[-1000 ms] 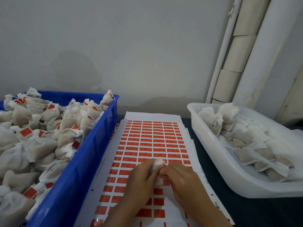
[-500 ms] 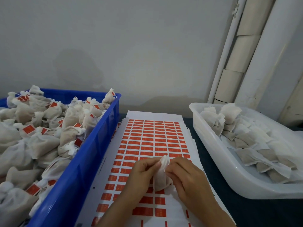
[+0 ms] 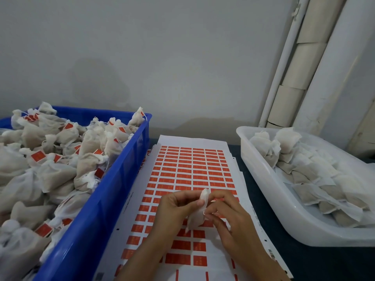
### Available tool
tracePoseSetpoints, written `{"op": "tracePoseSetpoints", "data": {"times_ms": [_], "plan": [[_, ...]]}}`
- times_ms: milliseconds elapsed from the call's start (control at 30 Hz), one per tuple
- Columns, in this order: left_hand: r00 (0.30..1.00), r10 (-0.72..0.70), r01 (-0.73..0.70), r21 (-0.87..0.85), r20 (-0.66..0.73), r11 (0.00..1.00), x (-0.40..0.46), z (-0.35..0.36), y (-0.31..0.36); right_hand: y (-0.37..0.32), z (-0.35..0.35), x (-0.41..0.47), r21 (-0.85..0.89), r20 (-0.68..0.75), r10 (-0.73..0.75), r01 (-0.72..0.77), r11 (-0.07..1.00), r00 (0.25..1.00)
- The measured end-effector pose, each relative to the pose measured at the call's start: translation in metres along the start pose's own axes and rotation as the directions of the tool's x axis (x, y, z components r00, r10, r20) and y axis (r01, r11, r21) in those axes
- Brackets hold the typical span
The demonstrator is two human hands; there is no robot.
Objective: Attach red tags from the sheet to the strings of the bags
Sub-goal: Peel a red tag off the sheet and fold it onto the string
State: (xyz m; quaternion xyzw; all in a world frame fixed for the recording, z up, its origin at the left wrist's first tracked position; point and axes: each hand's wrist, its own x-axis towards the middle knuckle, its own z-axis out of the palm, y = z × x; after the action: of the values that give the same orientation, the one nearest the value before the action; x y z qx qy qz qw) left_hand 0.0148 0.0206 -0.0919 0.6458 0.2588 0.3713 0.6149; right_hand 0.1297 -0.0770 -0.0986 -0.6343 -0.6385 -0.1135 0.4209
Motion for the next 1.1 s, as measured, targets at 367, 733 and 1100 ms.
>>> {"op": "tracePoseSetpoints", "data": {"times_ms": [367,733,1100], "plan": [[0.999,-0.031,0.03,-0.03,-0.04,0.999,-0.0018,0.0018,0.0008,0.0003,-0.0025,0.0,-0.111,-0.022,-0.006,0.004,0.994,1.0],[0.996,0.036,-0.034,0.031,-0.081,0.999,-0.001,0.0056,-0.0042,-0.0019,-0.004,-0.0007,-0.141,-0.046,-0.07,0.063,0.988,0.996],[0.998,0.054,-0.054,0.015,-0.011,0.998,-0.0002,0.007,-0.0036,-0.001,-0.0078,0.0014,-0.163,0.009,-0.16,0.16,0.974,0.987]]}}
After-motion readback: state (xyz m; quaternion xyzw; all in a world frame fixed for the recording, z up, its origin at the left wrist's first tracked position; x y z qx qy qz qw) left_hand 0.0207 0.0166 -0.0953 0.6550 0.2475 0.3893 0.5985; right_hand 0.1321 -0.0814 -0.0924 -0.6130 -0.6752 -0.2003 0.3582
